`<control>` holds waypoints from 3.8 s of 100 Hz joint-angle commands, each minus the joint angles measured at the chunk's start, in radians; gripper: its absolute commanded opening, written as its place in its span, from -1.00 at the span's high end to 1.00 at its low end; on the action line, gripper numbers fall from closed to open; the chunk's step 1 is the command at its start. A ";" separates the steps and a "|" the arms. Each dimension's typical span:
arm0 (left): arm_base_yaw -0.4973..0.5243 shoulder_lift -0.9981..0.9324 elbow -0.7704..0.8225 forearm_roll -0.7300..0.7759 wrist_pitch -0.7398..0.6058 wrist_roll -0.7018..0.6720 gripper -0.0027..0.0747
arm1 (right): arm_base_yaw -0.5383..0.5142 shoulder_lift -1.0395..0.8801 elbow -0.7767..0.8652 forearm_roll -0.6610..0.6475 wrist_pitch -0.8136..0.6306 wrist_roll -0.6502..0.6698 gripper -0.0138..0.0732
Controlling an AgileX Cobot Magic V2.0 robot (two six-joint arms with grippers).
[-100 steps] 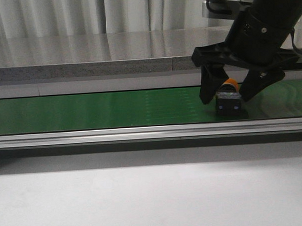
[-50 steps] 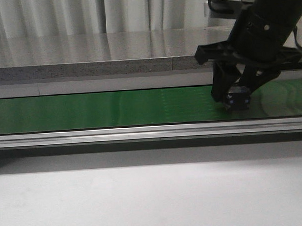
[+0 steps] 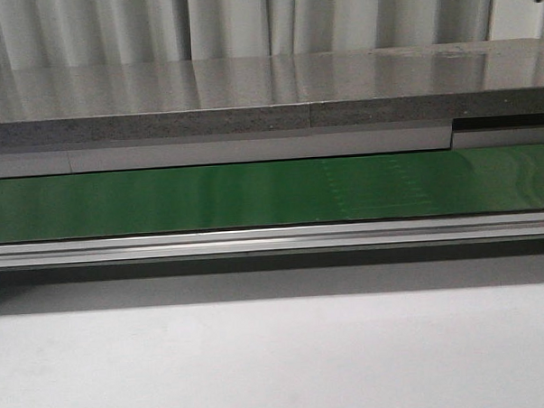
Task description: Move button from left to right
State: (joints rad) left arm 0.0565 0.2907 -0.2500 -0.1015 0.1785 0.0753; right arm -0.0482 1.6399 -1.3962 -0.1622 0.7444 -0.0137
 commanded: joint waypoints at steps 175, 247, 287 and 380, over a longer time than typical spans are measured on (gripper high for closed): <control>-0.007 0.005 -0.026 -0.009 -0.075 -0.001 0.98 | -0.197 0.080 -0.041 -0.019 -0.061 0.061 -0.52; -0.007 0.005 -0.026 -0.009 -0.075 -0.001 0.98 | 0.089 -0.604 0.564 0.172 -0.425 0.061 -0.52; -0.007 0.005 -0.026 -0.009 -0.075 -0.001 0.98 | 0.092 -1.119 0.884 0.184 -0.437 0.061 -0.51; -0.007 0.005 -0.026 -0.009 -0.075 -0.001 0.98 | 0.092 -1.327 0.906 0.195 -0.348 0.061 0.84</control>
State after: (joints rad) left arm 0.0565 0.2907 -0.2500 -0.1015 0.1785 0.0753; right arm 0.0399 0.3048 -0.4678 0.0274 0.4642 0.0463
